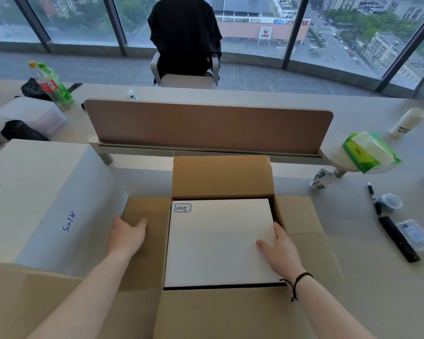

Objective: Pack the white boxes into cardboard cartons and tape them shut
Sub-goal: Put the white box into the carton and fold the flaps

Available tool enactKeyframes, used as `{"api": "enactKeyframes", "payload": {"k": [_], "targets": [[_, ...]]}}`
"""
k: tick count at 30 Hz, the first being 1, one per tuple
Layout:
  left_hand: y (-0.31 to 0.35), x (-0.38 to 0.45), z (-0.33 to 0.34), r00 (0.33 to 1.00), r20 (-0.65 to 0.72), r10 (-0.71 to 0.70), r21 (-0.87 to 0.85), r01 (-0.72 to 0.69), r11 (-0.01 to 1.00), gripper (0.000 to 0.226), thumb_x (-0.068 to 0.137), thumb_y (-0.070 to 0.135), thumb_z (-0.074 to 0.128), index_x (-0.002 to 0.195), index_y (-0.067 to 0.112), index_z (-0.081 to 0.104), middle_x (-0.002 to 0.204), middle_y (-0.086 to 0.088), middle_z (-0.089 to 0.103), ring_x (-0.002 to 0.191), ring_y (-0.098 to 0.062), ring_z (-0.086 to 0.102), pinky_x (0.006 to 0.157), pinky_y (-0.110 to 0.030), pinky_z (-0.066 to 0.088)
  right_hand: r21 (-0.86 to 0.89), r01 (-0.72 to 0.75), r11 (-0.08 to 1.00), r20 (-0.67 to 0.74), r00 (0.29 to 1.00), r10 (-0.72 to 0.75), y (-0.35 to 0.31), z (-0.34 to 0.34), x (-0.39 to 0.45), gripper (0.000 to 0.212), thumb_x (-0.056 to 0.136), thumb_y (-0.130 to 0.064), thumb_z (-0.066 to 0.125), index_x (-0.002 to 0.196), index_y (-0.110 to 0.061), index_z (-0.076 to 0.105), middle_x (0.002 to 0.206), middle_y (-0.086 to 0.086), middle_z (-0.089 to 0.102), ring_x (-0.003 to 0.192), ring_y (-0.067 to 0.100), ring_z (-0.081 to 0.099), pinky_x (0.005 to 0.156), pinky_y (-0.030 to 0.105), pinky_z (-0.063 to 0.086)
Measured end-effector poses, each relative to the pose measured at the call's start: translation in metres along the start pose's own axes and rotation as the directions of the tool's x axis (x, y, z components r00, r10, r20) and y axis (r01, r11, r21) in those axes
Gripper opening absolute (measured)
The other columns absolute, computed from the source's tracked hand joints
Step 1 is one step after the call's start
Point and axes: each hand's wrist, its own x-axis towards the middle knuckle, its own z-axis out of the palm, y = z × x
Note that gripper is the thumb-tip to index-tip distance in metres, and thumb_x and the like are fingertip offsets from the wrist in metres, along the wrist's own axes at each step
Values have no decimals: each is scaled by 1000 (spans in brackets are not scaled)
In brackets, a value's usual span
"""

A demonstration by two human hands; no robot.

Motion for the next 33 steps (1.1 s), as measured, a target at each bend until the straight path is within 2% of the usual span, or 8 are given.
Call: {"api": "enactKeyframes", "payload": {"k": [4,6,12,16,21,27,30,33], "targets": [[3,1,-6,999,9,35,-15,-35,999,83,76,62,61,143,16,42,134,-8,60,119,-36,59,101,-54,49,-106,40,994,-1,999,-40,-5,-3,1,71,97,-21,64,158,-16,27,156,-3,39,146,18,34,116,29,27],[12,-7,-9,998,-14,61,-8,-61,998,87,78,62,61,145,13,39,138,-11,58,124,-38,56,105,-55,46,-173,71,982,30,997,-67,-7,-2,2,76,97,-23,63,160,-18,21,165,-1,25,151,17,24,120,30,21],[53,-37,-21,981,3,196,-1,-196,981,80,92,50,63,155,13,29,152,-9,46,139,-31,44,113,-45,38,-268,127,955,96,990,-105,-7,2,-1,74,99,-28,60,160,-22,19,169,-1,3,155,13,9,118,25,17],[79,-60,-12,944,113,310,82,-320,944,64,95,50,56,148,20,39,143,-4,54,133,-29,48,108,-43,41,-293,151,944,114,986,-122,-8,1,-3,76,98,-30,61,160,-21,18,169,2,2,155,13,7,119,25,16],[79,-90,25,868,281,410,196,-470,861,63,99,49,46,155,28,27,152,1,47,136,-27,47,112,-45,40,-309,177,934,130,981,-143,-7,-3,-6,74,99,-30,60,160,-22,20,169,0,3,155,14,9,119,26,16],[45,-113,85,770,507,387,383,-603,700,56,105,43,32,157,23,26,163,-3,29,148,-28,27,117,-44,31,-328,237,914,171,967,-189,-2,-10,-9,66,101,-30,56,159,-24,24,169,1,2,155,15,11,119,26,17],[34,-115,102,771,504,389,447,-618,646,61,107,37,28,161,15,10,170,-2,4,156,-31,-1,124,-48,14,-325,287,901,172,955,-243,0,-17,-10,60,102,-30,54,157,-24,30,169,-1,7,154,13,13,118,24,18],[32,-119,113,795,466,388,475,-595,648,66,107,38,28,161,14,0,170,-5,-3,155,-34,-7,126,-49,4,-223,304,926,117,952,-284,3,-28,-9,49,104,-31,50,151,-26,40,167,-5,15,152,12,18,115,23,19]]}}
